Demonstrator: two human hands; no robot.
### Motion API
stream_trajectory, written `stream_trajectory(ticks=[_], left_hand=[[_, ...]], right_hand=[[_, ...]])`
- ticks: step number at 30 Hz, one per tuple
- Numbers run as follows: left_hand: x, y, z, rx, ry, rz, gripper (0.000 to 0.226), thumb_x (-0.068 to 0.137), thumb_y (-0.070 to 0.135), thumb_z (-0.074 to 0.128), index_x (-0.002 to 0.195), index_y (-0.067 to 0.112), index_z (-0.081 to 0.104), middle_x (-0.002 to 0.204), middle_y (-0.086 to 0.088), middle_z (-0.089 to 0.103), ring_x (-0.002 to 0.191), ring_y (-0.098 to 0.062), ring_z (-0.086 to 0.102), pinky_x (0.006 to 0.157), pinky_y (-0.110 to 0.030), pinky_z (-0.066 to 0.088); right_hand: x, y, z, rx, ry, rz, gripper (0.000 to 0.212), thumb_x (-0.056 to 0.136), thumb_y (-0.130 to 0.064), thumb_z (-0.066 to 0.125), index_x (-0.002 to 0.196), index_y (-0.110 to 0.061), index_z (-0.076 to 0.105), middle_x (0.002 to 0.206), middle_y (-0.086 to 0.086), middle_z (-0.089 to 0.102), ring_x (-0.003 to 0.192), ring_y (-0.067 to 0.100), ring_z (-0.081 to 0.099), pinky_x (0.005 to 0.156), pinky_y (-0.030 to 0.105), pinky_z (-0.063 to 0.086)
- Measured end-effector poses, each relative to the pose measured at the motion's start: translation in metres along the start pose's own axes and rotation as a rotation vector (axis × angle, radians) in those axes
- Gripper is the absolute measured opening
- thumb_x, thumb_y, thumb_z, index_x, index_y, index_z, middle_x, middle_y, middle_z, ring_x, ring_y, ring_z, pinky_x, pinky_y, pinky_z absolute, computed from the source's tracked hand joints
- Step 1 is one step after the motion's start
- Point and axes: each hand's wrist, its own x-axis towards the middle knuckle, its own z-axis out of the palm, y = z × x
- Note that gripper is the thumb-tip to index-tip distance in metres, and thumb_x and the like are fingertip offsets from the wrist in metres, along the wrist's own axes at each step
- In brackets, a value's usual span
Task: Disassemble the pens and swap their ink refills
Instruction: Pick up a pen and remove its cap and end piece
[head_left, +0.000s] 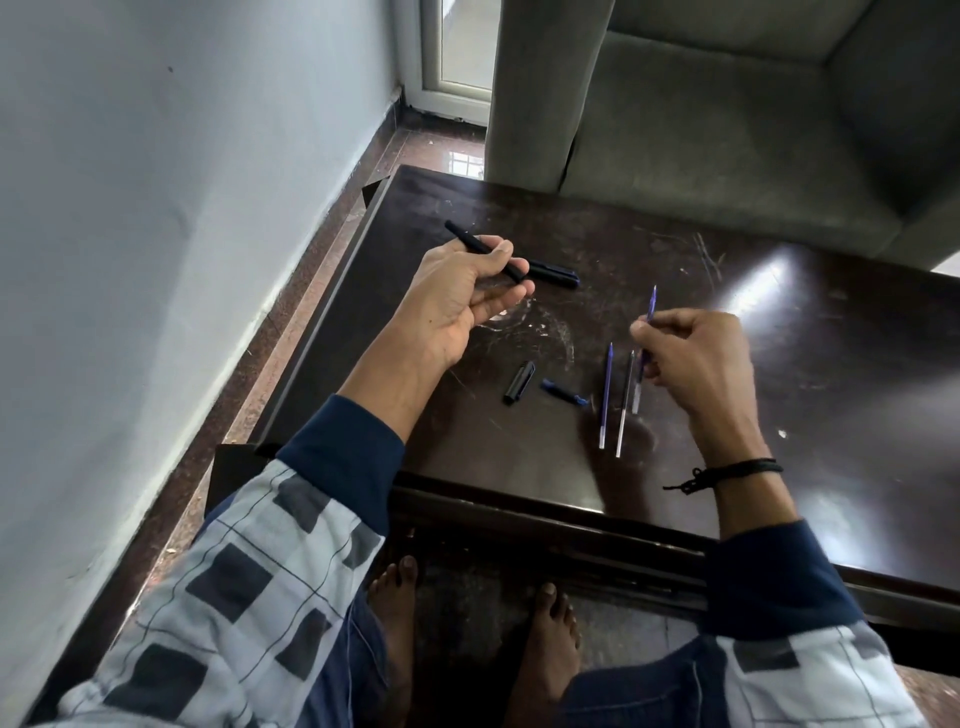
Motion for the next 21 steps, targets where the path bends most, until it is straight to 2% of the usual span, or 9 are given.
stream_trajectory(ticks=[2, 4, 6, 9, 14, 19, 21], left_hand=[[-0.0004, 0.0008, 0.0001, 0.001, 0.003, 0.0, 0.004, 0.098, 0.006, 0.066, 0.102, 0.007, 0.063, 0.084, -0.012, 0.075, 0.077, -0.027, 0.077, 0.071, -0.029, 0.064], [-0.0009, 0.0014, -0.0001, -0.001, 0.003, -0.001, 0.003, 0.098, 0.006, 0.066, 0.1, 0.007, 0.064, 0.084, -0.012, 0.076, 0.076, -0.027, 0.077, 0.068, -0.028, 0.063], [-0.0011, 0.0015, -0.0004, -0.003, 0.002, -0.002, 0.002, 0.098, 0.006, 0.066, 0.099, 0.008, 0.065, 0.084, -0.012, 0.076, 0.077, -0.027, 0.077, 0.067, -0.028, 0.062], [-0.0015, 0.0014, -0.0006, -0.006, 0.0, 0.001, 0.003, 0.098, 0.006, 0.066, 0.101, 0.007, 0.065, 0.085, -0.012, 0.076, 0.078, -0.027, 0.077, 0.067, -0.028, 0.062], [-0.0021, 0.0011, -0.0003, -0.002, -0.003, 0.0, 0.003, 0.098, 0.006, 0.066, 0.1, 0.008, 0.065, 0.087, -0.013, 0.076, 0.079, -0.028, 0.077, 0.069, -0.029, 0.062], [-0.0021, 0.0005, -0.001, 0.001, -0.003, 0.0, 0.003, 0.098, 0.006, 0.066, 0.101, 0.008, 0.065, 0.089, -0.014, 0.076, 0.081, -0.029, 0.077, 0.069, -0.029, 0.062], [-0.0023, 0.0004, -0.001, 0.002, -0.004, 0.001, 0.005, 0.098, 0.006, 0.066, 0.103, 0.007, 0.065, 0.09, -0.014, 0.076, 0.081, -0.028, 0.077, 0.069, -0.029, 0.062]], right_hand=[[0.0006, 0.003, -0.0024, -0.2, -0.03, 0.029, 0.013, 0.083, -0.04, 0.076, 0.088, -0.028, 0.075, 0.082, -0.004, 0.078, 0.08, 0.022, 0.077, 0.087, 0.047, 0.062], [-0.0018, 0.0022, -0.004, -0.348, -0.055, 0.048, 0.016, 0.087, -0.038, 0.076, 0.098, -0.026, 0.076, 0.092, 0.003, 0.079, 0.092, 0.029, 0.075, 0.091, 0.045, 0.06], [-0.0037, 0.0009, -0.0051, -0.473, -0.05, 0.06, 0.019, 0.089, -0.033, 0.074, 0.105, -0.023, 0.077, 0.099, 0.009, 0.078, 0.099, 0.034, 0.072, 0.09, 0.042, 0.058], [-0.0045, 0.0028, -0.0064, -0.611, -0.045, 0.067, 0.019, 0.09, -0.028, 0.074, 0.105, -0.016, 0.072, 0.105, 0.016, 0.073, 0.102, 0.041, 0.068, 0.089, 0.045, 0.057], [-0.0042, 0.0037, -0.0058, -0.652, -0.108, 0.081, 0.019, 0.089, -0.028, 0.074, 0.1, -0.013, 0.069, 0.098, 0.015, 0.073, 0.097, 0.038, 0.068, 0.079, 0.039, 0.053], [-0.0058, 0.0018, -0.0081, -0.628, -0.103, 0.075, 0.019, 0.091, -0.034, 0.072, 0.097, -0.016, 0.073, 0.099, 0.013, 0.074, 0.097, 0.038, 0.069, 0.084, 0.042, 0.056], [-0.0073, 0.0, -0.0083, -0.639, -0.079, 0.054, 0.018, 0.092, -0.033, 0.07, 0.098, -0.017, 0.075, 0.099, 0.012, 0.074, 0.095, 0.038, 0.069, 0.081, 0.041, 0.055]])
